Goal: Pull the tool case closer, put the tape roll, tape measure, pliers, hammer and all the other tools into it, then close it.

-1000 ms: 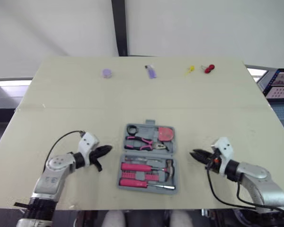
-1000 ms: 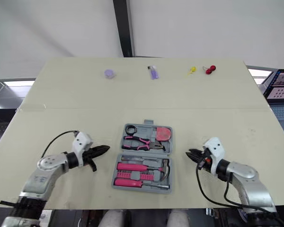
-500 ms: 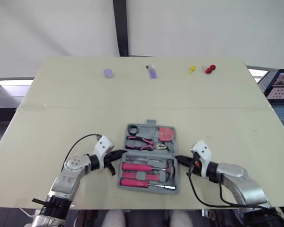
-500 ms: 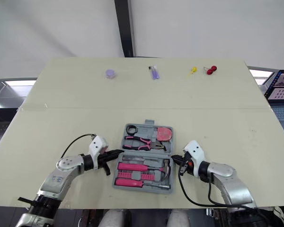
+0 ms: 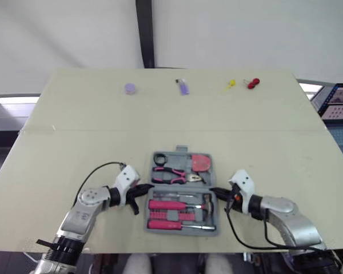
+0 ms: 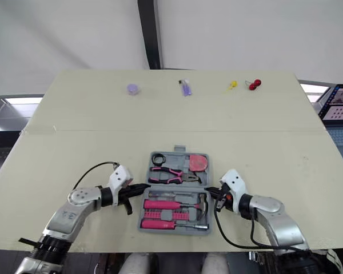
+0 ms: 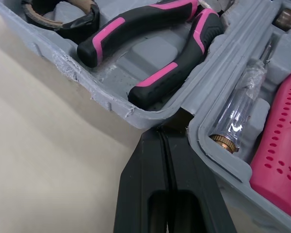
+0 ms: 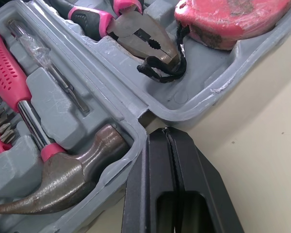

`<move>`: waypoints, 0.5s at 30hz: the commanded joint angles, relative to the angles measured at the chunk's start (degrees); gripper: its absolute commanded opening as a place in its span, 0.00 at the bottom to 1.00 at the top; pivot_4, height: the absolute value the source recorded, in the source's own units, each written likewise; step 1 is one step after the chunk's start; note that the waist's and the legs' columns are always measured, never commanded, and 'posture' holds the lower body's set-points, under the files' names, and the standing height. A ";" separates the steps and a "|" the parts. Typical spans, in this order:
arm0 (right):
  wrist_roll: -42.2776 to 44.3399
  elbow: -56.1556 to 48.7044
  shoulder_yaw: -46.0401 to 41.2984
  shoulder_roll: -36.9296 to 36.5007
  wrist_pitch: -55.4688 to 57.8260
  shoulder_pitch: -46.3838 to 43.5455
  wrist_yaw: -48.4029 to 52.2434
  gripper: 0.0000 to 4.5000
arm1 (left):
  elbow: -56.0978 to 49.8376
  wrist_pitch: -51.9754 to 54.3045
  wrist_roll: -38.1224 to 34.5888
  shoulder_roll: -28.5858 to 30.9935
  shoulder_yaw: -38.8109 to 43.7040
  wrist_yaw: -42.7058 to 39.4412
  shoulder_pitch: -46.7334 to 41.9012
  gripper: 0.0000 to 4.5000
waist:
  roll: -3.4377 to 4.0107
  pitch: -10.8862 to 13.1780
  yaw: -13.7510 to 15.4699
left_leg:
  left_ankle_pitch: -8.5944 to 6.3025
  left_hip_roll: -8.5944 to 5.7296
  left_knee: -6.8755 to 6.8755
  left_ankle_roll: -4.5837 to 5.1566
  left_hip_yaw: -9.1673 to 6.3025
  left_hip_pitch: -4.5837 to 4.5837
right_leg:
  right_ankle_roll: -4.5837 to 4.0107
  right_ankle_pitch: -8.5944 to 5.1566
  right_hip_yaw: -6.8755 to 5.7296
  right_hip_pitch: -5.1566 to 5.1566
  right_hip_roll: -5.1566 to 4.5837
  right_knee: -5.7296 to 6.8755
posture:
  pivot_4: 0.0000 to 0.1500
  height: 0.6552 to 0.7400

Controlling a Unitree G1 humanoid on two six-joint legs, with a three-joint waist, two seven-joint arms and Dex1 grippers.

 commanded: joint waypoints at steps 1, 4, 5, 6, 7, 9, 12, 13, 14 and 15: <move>1.21 -2.72 1.93 -0.18 0.69 1.68 2.02 0.00 | -2.74 0.92 -0.70 0.52 -1.65 -1.86 1.94 0.00 | -0.02 -0.01 0.03 | 0.00 0.00 0.00 0.00 0.00 0.00 | 0.00 0.00 0.00 0.00 0.00 0.00 | 1.00 1.00; 1.35 -3.52 2.03 -0.27 1.04 2.61 2.28 0.00 | -3.42 1.35 -0.66 1.24 -1.65 -2.22 3.00 0.00 | -0.01 -0.02 -0.01 | 0.00 0.00 -0.01 0.00 0.00 0.00 | 0.00 0.00 0.00 0.00 0.00 -0.01 | 1.00 1.00; 1.37 -3.68 2.02 -0.30 1.11 2.80 2.32 0.00 | -3.59 1.43 -0.70 1.37 -1.62 -2.24 3.22 0.00 | -0.01 -0.02 -0.01 | 0.00 0.00 -0.02 0.00 0.00 0.01 | 0.00 0.00 0.01 0.00 0.00 -0.01 | 1.00 1.00; 1.53 -3.85 2.01 -0.37 1.30 3.05 2.42 0.00 | -3.72 1.53 -0.77 1.50 -1.55 -2.29 3.44 0.00 | -0.01 -0.02 -0.01 | 0.00 0.00 -0.02 0.00 0.00 0.01 | 0.00 0.00 0.00 0.00 0.00 -0.01 | 1.00 1.00; 1.64 -4.03 1.93 -0.46 1.42 3.26 2.42 0.00 | -3.89 1.66 -0.78 1.63 -1.49 -2.31 3.63 0.00 | -0.01 -0.02 -0.01 | 0.00 0.00 -0.02 0.00 0.00 0.01 | 0.00 0.00 0.00 0.00 0.00 -0.01 | 1.00 1.00; 1.80 -4.44 1.77 -0.63 1.76 3.68 2.30 0.00 | -4.21 2.14 -1.09 1.89 -1.26 -2.42 3.93 0.00 | -0.01 -0.02 -0.01 | 0.00 0.00 -0.02 0.00 0.00 0.01 | 0.00 0.00 0.01 0.00 0.00 -0.01 | 1.00 1.00; 2.03 -5.33 1.68 -1.01 2.17 4.59 2.33 0.00 | -5.54 2.87 -1.36 2.84 -1.38 -2.83 5.01 0.00 | -0.01 -0.02 0.00 | 0.00 0.00 -0.03 0.00 0.00 0.01 | 0.00 0.00 0.01 0.00 0.00 -0.01 | 1.00 1.00; 2.10 -5.71 1.69 -1.15 2.32 4.97 2.38 0.00 | -6.26 3.27 -1.57 3.24 -1.41 -3.08 5.56 0.00 | -0.01 -0.02 0.00 | 0.00 0.00 -0.04 0.00 0.00 0.01 | 0.00 0.00 0.01 0.00 0.00 -0.01 | 1.00 1.00; 2.14 -6.07 1.71 -1.25 2.37 5.41 2.38 0.00 | -6.96 3.55 -1.74 3.65 -1.40 -3.31 6.21 0.00 | -0.01 -0.02 0.00 | 0.00 0.00 -0.05 0.00 0.00 0.02 | 0.00 0.00 0.01 0.00 0.00 -0.01 | 1.00 1.00; 2.19 -6.38 1.78 -1.39 2.43 5.85 2.46 0.00 | -7.71 4.00 -2.04 4.14 -1.40 -3.66 6.92 0.00 | -0.01 -0.02 0.00 | 0.00 0.00 -0.06 0.00 0.00 0.02 | 0.00 0.00 0.01 0.00 0.00 -0.01 | 1.00 1.00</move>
